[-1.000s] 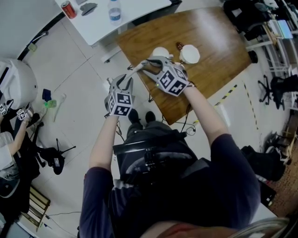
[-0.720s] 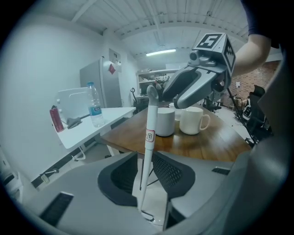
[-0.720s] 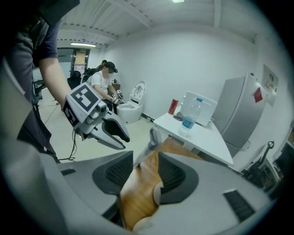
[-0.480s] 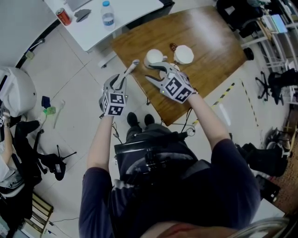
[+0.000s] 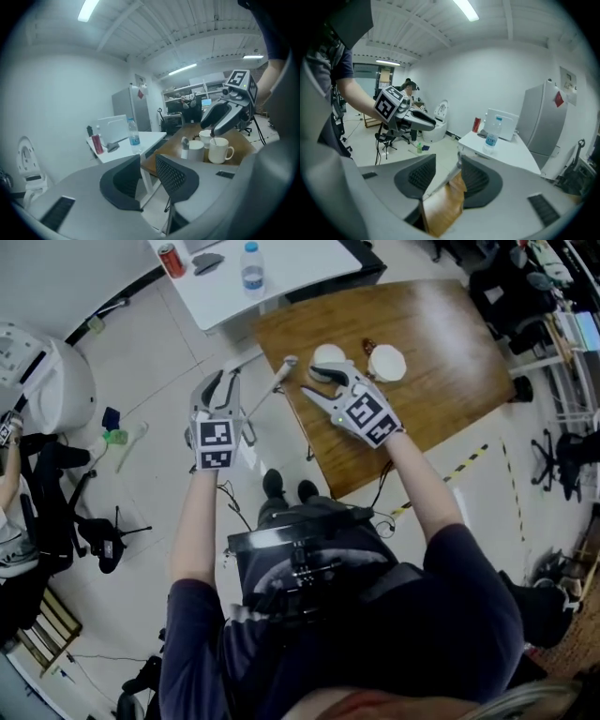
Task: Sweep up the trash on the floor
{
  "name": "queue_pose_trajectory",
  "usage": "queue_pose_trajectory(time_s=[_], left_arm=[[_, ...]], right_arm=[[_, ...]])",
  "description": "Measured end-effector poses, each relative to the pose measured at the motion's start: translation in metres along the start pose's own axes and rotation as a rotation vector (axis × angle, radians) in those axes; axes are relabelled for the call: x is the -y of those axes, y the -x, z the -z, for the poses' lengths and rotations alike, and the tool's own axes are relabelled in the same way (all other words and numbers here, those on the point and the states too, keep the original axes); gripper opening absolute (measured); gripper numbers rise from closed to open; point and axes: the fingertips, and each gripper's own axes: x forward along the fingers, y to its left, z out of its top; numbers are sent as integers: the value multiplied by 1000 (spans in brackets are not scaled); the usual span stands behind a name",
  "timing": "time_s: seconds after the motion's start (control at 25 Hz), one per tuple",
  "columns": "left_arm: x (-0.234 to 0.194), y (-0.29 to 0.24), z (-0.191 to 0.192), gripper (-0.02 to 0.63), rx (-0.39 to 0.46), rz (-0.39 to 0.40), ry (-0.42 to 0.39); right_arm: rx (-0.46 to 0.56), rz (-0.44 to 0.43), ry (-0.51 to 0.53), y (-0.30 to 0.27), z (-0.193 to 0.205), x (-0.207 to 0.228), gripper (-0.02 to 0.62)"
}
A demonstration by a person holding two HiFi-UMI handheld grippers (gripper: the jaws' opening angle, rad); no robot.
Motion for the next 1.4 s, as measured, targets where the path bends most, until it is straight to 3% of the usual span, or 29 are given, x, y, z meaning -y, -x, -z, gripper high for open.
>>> queue_pose_trajectory(time_s=[0.04, 0.16, 0.32, 0.48, 0.76, 0.92, 1.0, 1.16, 1.4], left_arm=[[-4, 10, -13, 98, 17, -27, -4], [-4, 39, -51, 6, 55, -87, -1], [5, 91, -92, 5, 87, -147, -3], [9, 153, -104, 5, 115, -248, 14], [-1, 237, -78, 5, 113, -428, 133], [-5, 280, -53, 5, 117, -457, 180], [-4, 298, -44, 5, 126, -458, 188], [4, 335, -25, 5, 129, -440, 191], [13, 369, 5, 5, 158, -414, 271]], right_arm=[[30, -18, 2, -1, -7, 0, 201], [113, -73, 7, 5, -28, -2, 201], [187, -167, 26, 12, -48, -21, 199], [242, -262, 46, 14, -64, -56, 198], [267, -428, 218, 16, -94, -135, 161], [303, -492, 182, 17, -123, -172, 160], [309, -497, 174, 17, -132, -188, 154], [307, -427, 167, 26, -136, -217, 11], [313, -426, 144, 60, -132, -252, 11]])
